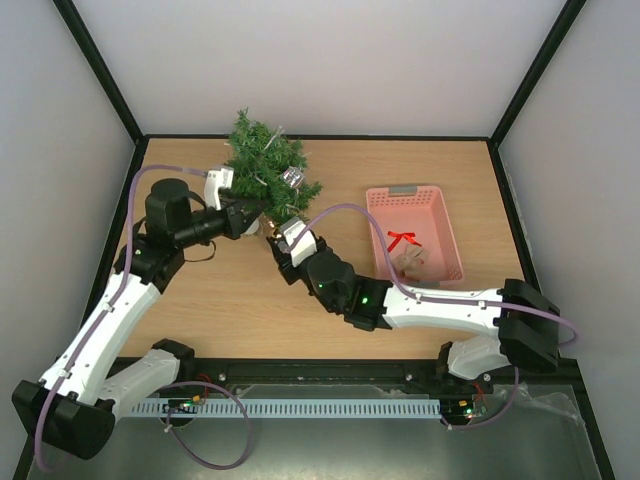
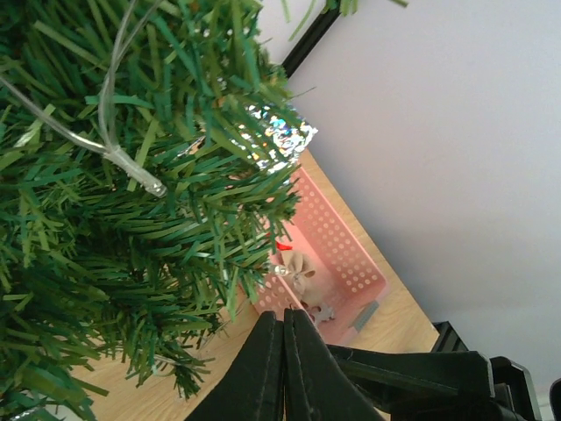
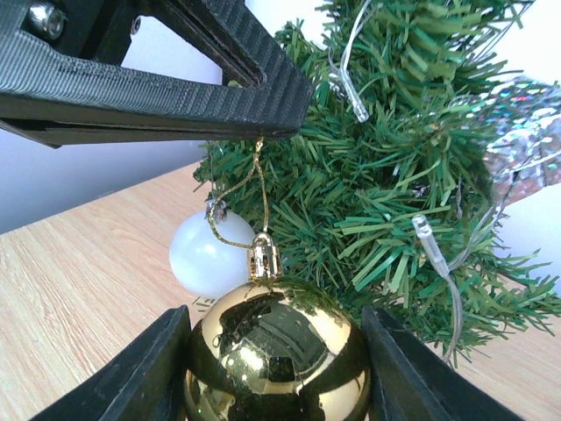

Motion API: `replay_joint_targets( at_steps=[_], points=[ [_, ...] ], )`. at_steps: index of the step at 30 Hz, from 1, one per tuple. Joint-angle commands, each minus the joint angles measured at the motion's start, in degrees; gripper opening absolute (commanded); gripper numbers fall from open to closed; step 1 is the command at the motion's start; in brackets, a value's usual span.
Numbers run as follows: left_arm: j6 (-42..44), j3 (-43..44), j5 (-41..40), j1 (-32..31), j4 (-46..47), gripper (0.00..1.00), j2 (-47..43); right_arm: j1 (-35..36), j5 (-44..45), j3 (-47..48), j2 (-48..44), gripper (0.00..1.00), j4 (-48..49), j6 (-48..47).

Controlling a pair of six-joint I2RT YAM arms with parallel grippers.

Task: Decorate the small christmas tree
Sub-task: Hang the decoration item on the Christmas tree.

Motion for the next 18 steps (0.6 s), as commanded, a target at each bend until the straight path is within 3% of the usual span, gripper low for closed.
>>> replay_joint_targets(
  at_steps=[1,18],
  points=[
    [2.1,-1.1,-0.4,0.3,1.9,0.02,0.6,-0.8,1.7,2.2,1.8,0.36,2.2,1.4],
    [7.1,-1.4,-1.4,0.3,4.9,0.02,3.9,-2.1,4.8,2.2,3.6,0.36,1.5,1.6]
  ],
)
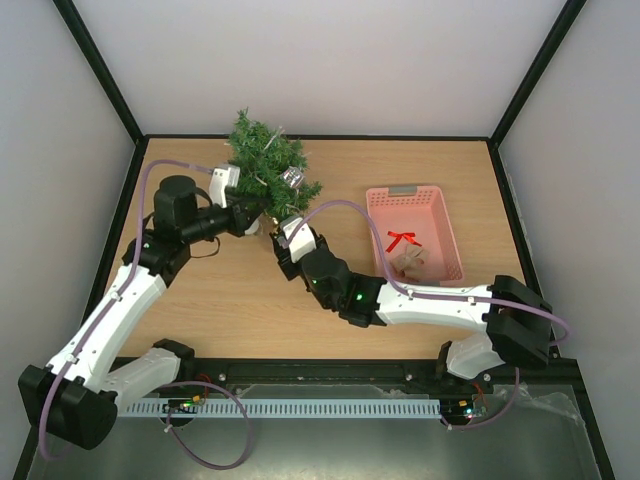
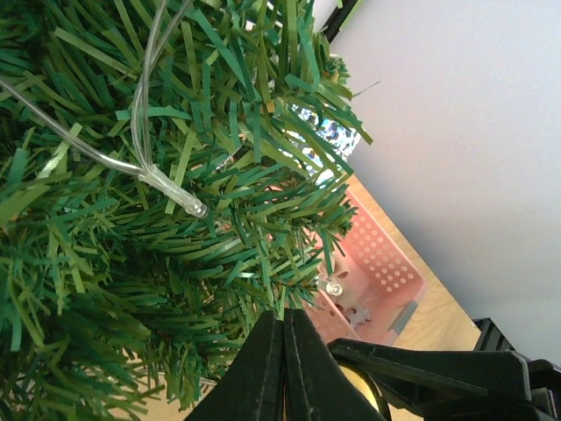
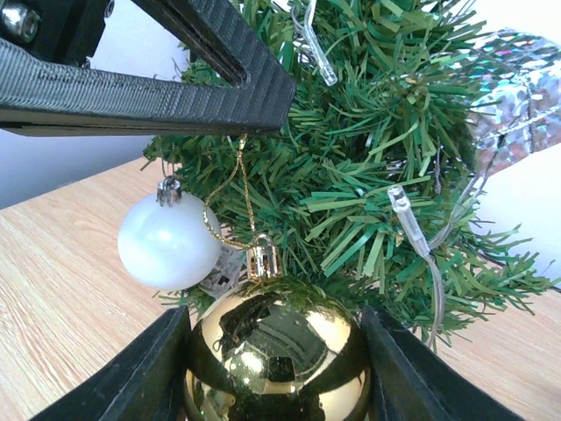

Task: Decorate the small christmas tree
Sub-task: Hang the decoration item on the Christmas tree.

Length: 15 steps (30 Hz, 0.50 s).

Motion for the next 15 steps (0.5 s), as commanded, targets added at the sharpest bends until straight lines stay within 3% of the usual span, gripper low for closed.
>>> replay_joint_targets(
  at_steps=[1,15],
  points=[
    [2.8,-0.5,0.4,0.3,2.7,0.02,0.9,-0.7,2.4,1.4,0.7,0.36,1.2,0.6],
    [6.3,-0.7,-0.7,0.2,3.9,0.02,2.6,-1.8,3.2,1.5,1.5,0.37,1.0,-0.3]
  ],
)
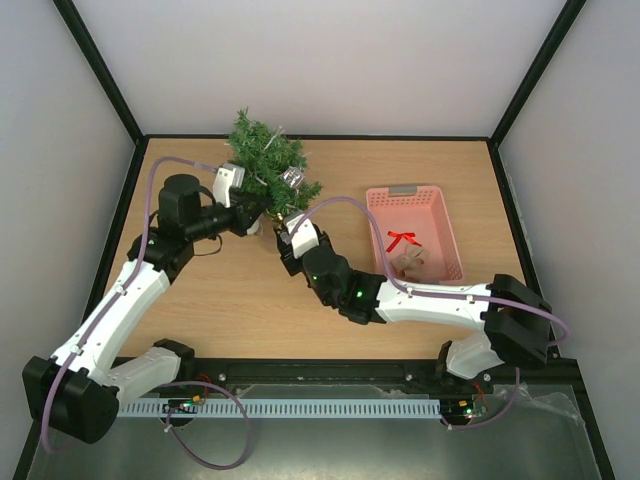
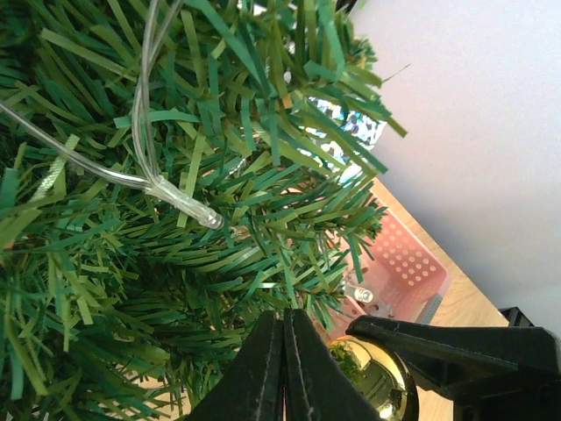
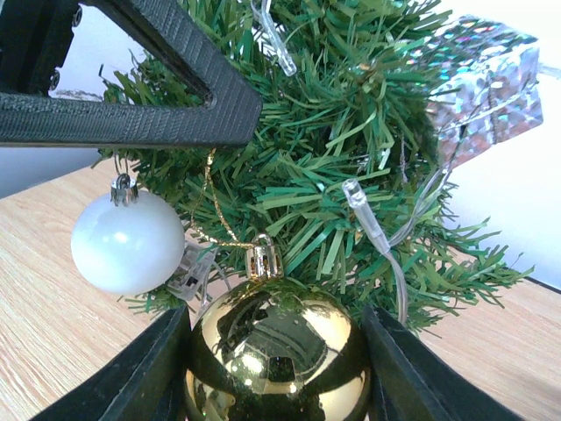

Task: Decorate the small christmas tree
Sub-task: Hang the decoration item on the Christmas tree.

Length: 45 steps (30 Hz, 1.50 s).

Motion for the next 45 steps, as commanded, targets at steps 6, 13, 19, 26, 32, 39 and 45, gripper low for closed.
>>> replay_joint_targets(
  at_steps=[6,13,19,26,32,39,45],
  points=[
    [3.0,-0.2,-0.7,0.1,2.2,0.02,0.4,-0.5,1.6,1.9,1.4,0.36,1.1,-0.5],
    [2.8,0.6,-0.4,-0.1,2.8,0.02,0.0,-0.5,2.1,1.9,0.6,0.36,1.3,-0.3],
    [2.6,0.8,0.8,-0.1,4.7,0.02,0.2,-0.5,2.9,1.9,0.1,0.36,1.1,-0.6],
    [2.3,1.1,1.4,-0.2,5.0,0.02,-0.1,-0.5,2.9,2.0,-1.4,0.36,0.7,-0.5],
    [2.3,-0.2,1.8,-0.2,6.5,0.02,-0.3,-0.5,3.9,2.1,-1.2,0.36,0.5,-1.3],
    [4.1,0.1,-0.5,-0.2,5.7,0.02,0.1,-0.6,3.7,2.2,-0.2,0.36,1.1,-1.7],
    [5.2,0.9,-2.7,-0.2,3.4,0.02,0.9,-0.6,3.1,2.7,1.5,0.37,0.4,-0.8]
  ],
)
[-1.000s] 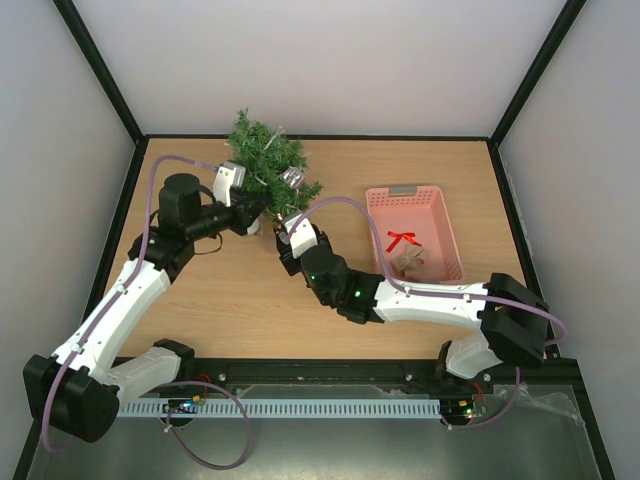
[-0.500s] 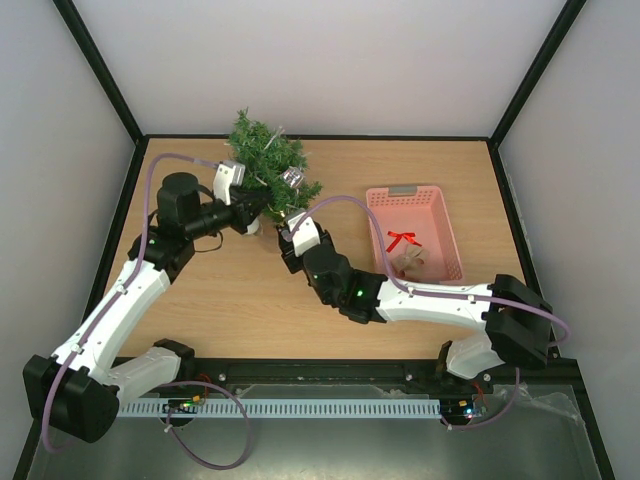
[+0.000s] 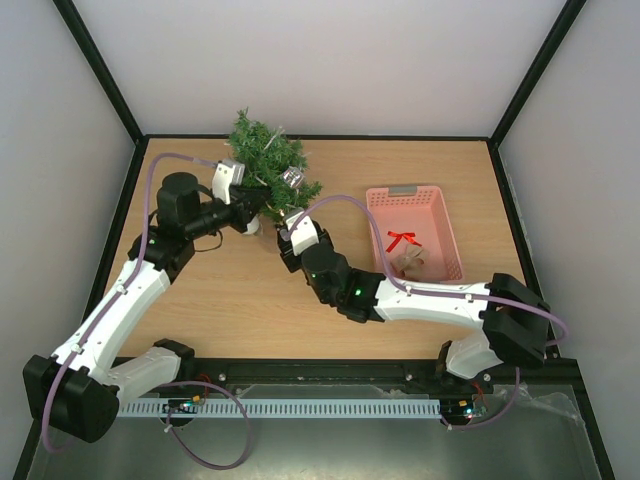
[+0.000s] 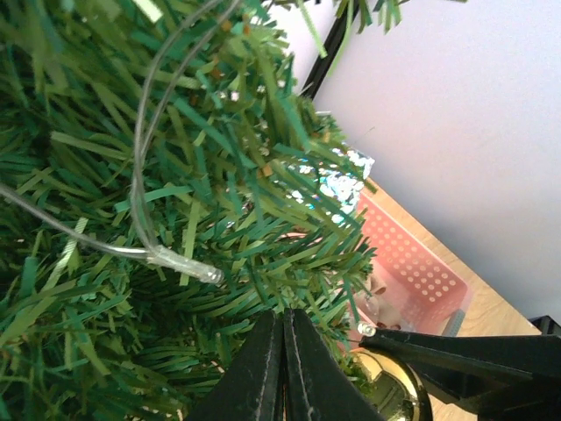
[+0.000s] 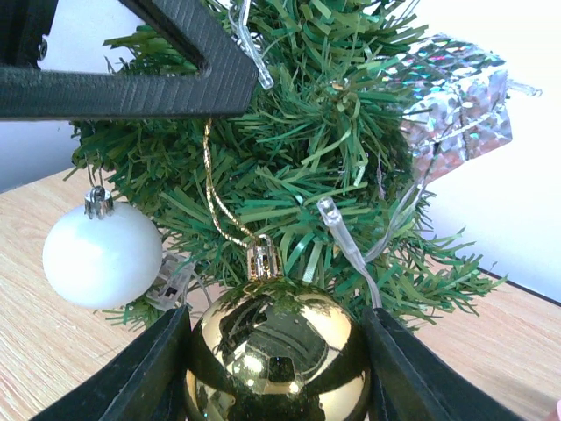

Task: Decorate the small christmas tree
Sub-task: Hang the decoration item on the Christmas tree.

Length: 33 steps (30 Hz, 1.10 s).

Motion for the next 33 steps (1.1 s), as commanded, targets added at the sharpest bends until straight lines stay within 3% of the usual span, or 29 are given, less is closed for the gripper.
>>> replay_joint_targets(
  at_steps=[1,14,22,33],
  points=[
    [1.9,1.3,-1.9,-0.1,-1.7,0.02,0.4,-0.3,0.6,2.1,1.1,0.37,0.3,1.1],
    [0.5,1.2,-2.5,-1.8,-6.0,0.03,-2.7,-0.3,-3.1,2.1,1.7,0.37,-1.1,3.9],
    [-1.1,6.5,-6.3,-2.0,-9.8,0.02,-4.5,-0.3,-7.0,2.9,-3.9,0.36,-4.6,6.0],
    [-4.9,13.1,-3.9,-2.1,-2.6,0.02,-0.4,-0.6,1.3,11.4,-6.1,0.36,-11.7,-2.7]
  ],
)
